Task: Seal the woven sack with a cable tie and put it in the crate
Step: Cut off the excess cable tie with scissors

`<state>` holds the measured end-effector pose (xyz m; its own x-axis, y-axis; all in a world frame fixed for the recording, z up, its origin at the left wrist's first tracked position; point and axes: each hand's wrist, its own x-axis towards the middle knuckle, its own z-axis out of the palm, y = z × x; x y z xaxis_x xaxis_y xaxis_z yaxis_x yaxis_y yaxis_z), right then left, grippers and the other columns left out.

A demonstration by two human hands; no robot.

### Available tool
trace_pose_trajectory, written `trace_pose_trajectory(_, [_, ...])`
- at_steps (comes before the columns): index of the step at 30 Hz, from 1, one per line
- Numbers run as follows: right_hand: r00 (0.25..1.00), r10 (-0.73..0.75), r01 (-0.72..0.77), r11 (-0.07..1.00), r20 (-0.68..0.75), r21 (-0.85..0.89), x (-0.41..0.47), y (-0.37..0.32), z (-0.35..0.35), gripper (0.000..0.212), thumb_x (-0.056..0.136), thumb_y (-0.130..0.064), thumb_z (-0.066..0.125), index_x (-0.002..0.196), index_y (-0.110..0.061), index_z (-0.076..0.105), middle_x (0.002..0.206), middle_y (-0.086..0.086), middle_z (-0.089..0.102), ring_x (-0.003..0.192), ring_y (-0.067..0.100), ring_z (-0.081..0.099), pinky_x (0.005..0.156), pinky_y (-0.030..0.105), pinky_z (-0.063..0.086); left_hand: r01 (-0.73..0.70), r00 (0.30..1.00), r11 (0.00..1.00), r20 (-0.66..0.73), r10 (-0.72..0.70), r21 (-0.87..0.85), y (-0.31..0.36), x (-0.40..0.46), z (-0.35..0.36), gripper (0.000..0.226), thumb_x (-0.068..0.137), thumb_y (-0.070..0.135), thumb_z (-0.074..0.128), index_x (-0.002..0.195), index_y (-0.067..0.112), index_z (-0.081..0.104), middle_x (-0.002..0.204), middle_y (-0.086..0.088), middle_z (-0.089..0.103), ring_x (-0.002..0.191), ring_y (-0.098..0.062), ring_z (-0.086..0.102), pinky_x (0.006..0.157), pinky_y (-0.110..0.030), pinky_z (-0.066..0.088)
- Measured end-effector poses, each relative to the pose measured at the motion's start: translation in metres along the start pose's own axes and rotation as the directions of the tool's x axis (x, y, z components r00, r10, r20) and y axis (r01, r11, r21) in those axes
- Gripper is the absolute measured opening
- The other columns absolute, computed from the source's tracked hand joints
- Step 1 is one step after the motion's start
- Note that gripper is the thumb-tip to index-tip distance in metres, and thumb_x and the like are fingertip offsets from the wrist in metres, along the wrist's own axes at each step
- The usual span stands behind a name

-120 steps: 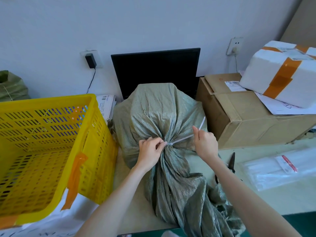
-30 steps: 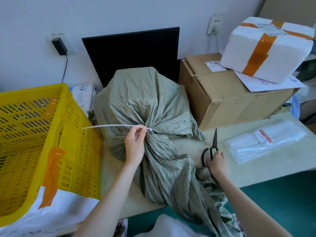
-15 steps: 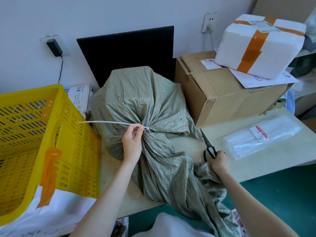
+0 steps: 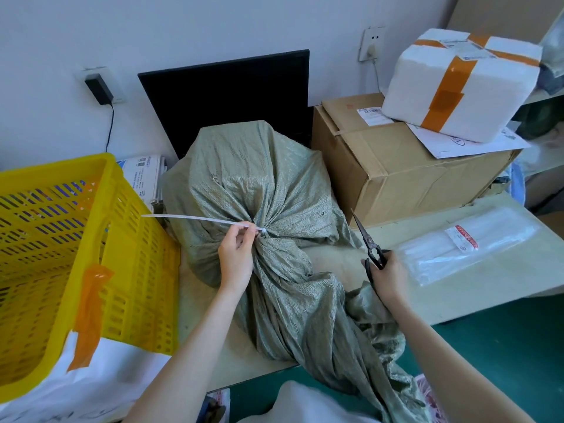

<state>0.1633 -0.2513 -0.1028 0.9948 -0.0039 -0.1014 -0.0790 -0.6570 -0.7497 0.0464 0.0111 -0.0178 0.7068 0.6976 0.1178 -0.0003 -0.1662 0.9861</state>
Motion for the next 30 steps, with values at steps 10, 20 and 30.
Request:
trace_pose_trajectory(10, [0.922, -0.340, 0.351, 0.936, 0.186, -0.026, -0.004, -0.078, -0.029, 0.061, 0.067, -0.048, 0.079, 0.096, -0.005, 0.046, 0.092, 0.005, 0.049, 0.083, 0.021, 0.045, 0.064, 0.027, 0.027, 0.085, 0.995, 0.993, -0.045, -0.089, -0.079, 0.007, 0.005, -0.008, 0.014, 0.095, 0.009, 0.053, 0.086, 0.014, 0.062, 0.085, -0.006, 0.070, 0.085, -0.017, 0.069, 0.084, -0.030, 0.054])
trace_pose_trajectory(20, [0.642, -0.590, 0.760, 0.572, 0.489, -0.308, -0.007, -0.115, -0.022, 0.073, 0.064, -0.088, 0.032, 0.083, -0.018, 0.036, 0.086, -0.003, 0.041, 0.072, 0.018, 0.041, 0.070, 0.031, 0.031, 0.032, 0.994, 0.994, -0.106, -0.020, 0.108, 0.033, 0.013, -0.032, 0.009, 0.092, 0.015, 0.058, 0.091, 0.018, 0.067, 0.080, 0.003, 0.067, 0.073, -0.008, 0.063, 0.071, -0.027, 0.052])
trace_pose_trajectory(30, [0.560, -0.608, 0.828, 0.391, 0.563, -0.402, 0.011, -0.148, -0.010, 0.088, 0.067, -0.087, 0.031, 0.104, -0.010, 0.052, 0.103, 0.006, 0.054, 0.096, 0.027, 0.056, 0.076, 0.033, 0.036, 0.095, 0.982, 0.995, -0.159, -0.098, -0.030, 0.060, 0.017, -0.050, 0.016, 0.092, 0.012, 0.058, 0.081, 0.015, 0.069, 0.080, -0.006, 0.073, 0.070, -0.014, 0.062, 0.064, -0.023, 0.047])
